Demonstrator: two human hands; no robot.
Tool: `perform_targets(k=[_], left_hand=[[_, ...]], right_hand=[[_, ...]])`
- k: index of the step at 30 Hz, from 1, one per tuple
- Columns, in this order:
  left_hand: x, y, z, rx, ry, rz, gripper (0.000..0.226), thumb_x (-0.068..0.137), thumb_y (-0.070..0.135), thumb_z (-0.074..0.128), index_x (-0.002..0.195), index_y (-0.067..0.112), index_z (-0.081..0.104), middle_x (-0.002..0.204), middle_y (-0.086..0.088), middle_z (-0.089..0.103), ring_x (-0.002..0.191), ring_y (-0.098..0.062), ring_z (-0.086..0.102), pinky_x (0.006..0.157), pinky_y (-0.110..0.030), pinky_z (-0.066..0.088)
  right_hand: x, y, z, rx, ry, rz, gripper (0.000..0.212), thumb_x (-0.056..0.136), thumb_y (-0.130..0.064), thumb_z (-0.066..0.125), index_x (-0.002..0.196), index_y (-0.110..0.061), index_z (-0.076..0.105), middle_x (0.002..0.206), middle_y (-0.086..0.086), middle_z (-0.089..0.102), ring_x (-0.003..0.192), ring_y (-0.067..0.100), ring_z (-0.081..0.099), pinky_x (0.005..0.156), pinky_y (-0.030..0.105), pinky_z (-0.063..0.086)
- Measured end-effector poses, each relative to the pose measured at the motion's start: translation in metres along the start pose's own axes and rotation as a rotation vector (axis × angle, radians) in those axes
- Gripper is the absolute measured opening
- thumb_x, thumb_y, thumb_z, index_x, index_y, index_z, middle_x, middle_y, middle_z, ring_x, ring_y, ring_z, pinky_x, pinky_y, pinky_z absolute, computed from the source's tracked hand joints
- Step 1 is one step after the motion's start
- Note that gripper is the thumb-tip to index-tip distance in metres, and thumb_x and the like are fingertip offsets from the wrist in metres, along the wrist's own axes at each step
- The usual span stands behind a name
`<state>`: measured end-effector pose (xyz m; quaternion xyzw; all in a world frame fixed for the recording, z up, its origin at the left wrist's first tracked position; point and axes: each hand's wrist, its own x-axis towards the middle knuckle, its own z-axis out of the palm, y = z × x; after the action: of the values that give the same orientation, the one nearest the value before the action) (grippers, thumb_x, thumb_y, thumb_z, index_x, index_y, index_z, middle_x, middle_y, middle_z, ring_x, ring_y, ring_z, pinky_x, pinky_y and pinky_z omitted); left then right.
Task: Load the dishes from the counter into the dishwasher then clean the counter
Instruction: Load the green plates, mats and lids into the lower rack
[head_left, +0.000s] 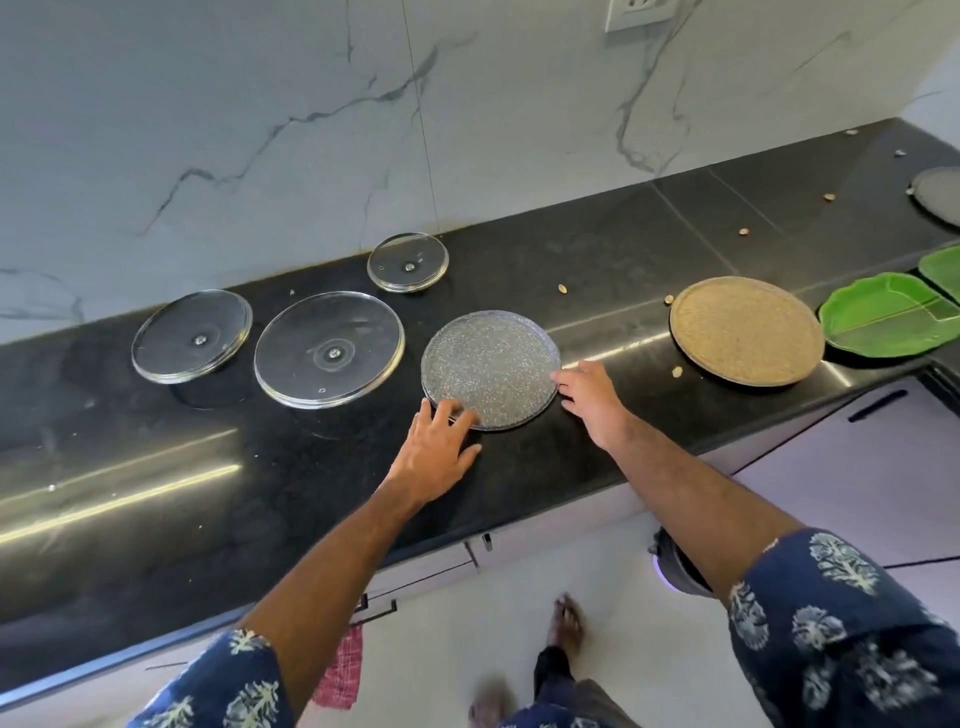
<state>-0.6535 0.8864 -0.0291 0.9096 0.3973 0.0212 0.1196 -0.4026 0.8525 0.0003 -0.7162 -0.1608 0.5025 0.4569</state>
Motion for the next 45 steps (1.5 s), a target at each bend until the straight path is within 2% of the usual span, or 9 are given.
perform_targets(k=[5, 8, 13, 19, 28, 34, 38, 41, 45], left_hand=[[-0.017, -0.002, 0.006, -0.240, 0.108, 0.081, 0.024, 0.095, 0.034, 0.061, 0.114, 0.019, 0.056, 0.128, -0.001, 0.041, 0.122, -0.021, 0.046, 0.109, -0.040, 0.042], [-0.020, 0.007, 0.004, -0.394, 0.176, 0.050, 0.016, 0.094, 0.024, 0.064, 0.106, 0.014, 0.059, 0.129, -0.002, 0.042, 0.124, -0.018, 0.046, 0.110, -0.039, 0.041], [-0.002, 0.045, -0.001, -0.777, 0.319, -0.119, 0.056, 0.088, 0.004, 0.071, 0.134, 0.007, 0.040, 0.133, -0.005, 0.034, 0.103, -0.019, 0.062, 0.093, -0.027, 0.054], [0.017, 0.162, -0.003, -1.400, -0.308, -0.103, 0.026, 0.098, 0.002, 0.055, 0.122, 0.010, 0.052, 0.108, -0.006, 0.064, 0.081, -0.020, 0.068, 0.060, -0.034, 0.061], [-0.009, 0.391, 0.068, -0.820, -0.766, 0.459, 0.022, 0.095, -0.009, 0.053, 0.103, 0.012, 0.053, 0.091, -0.010, 0.051, 0.069, -0.012, 0.056, 0.050, -0.025, 0.053], [-0.079, 0.550, 0.153, -0.493, -0.802, 0.810, 0.023, 0.092, 0.000, 0.060, 0.111, 0.012, 0.063, 0.101, -0.004, 0.069, 0.094, -0.018, 0.065, 0.088, -0.031, 0.051], [-0.120, 0.628, 0.215, -0.273, -0.827, 0.879, 0.040, 0.096, 0.018, 0.056, 0.136, 0.013, 0.052, 0.133, -0.010, 0.056, 0.120, -0.028, 0.056, 0.106, -0.045, 0.042], [-0.140, 0.674, 0.268, -0.116, -0.877, 0.959, 0.047, 0.099, 0.017, 0.056, 0.144, 0.010, 0.045, 0.145, -0.012, 0.046, 0.135, -0.027, 0.044, 0.115, -0.038, 0.031], [-0.150, 0.719, 0.347, 0.022, -0.876, 1.026, 0.043, 0.098, 0.020, 0.056, 0.140, 0.014, 0.048, 0.141, -0.010, 0.046, 0.134, -0.026, 0.043, 0.109, -0.031, 0.031]], right_hand=[[-0.020, -0.002, -0.001, 0.192, -0.092, 0.138, 0.023, 0.089, -0.010, 0.066, 0.111, -0.014, 0.061, 0.108, 0.005, 0.067, 0.093, 0.018, 0.063, 0.086, 0.035, 0.050], [-0.047, 0.005, -0.009, 0.307, -0.171, 0.092, 0.030, 0.091, 0.000, 0.060, 0.116, -0.015, 0.058, 0.113, 0.008, 0.067, 0.103, 0.024, 0.063, 0.088, 0.044, 0.053], [-0.099, 0.035, -0.070, 0.462, -0.161, -0.025, 0.045, 0.091, 0.008, 0.057, 0.131, -0.012, 0.054, 0.118, 0.007, 0.068, 0.104, 0.025, 0.066, 0.084, 0.044, 0.057], [-0.187, 0.099, -0.179, 0.635, 0.014, -0.130, 0.040, 0.090, 0.014, 0.050, 0.121, -0.010, 0.061, 0.113, 0.007, 0.072, 0.104, 0.024, 0.069, 0.088, 0.040, 0.058], [-0.356, 0.233, -0.328, 0.426, 0.495, -0.068, 0.027, 0.085, 0.008, 0.065, 0.112, 0.007, 0.066, 0.112, 0.022, 0.070, 0.096, 0.031, 0.069, 0.085, 0.037, 0.059], [-0.451, 0.355, -0.394, 0.385, 0.661, 0.069, 0.016, 0.090, 0.000, 0.064, 0.103, -0.008, 0.068, 0.094, -0.001, 0.071, 0.079, -0.001, 0.069, 0.074, 0.016, 0.052], [-0.481, 0.465, -0.442, 0.345, 0.806, 0.231, 0.018, 0.084, -0.038, 0.073, 0.093, -0.022, 0.072, 0.097, 0.019, 0.073, 0.085, 0.019, 0.063, 0.083, 0.047, 0.051], [-0.488, 0.520, -0.476, 0.330, 0.888, 0.330, 0.014, 0.094, -0.030, 0.059, 0.101, -0.024, 0.069, 0.105, 0.018, 0.070, 0.097, 0.031, 0.067, 0.093, 0.051, 0.052], [-0.469, 0.561, -0.518, 0.156, 0.939, 0.410, 0.018, 0.101, -0.025, 0.044, 0.105, -0.017, 0.060, 0.095, 0.008, 0.066, 0.086, 0.028, 0.064, 0.082, 0.043, 0.053]])
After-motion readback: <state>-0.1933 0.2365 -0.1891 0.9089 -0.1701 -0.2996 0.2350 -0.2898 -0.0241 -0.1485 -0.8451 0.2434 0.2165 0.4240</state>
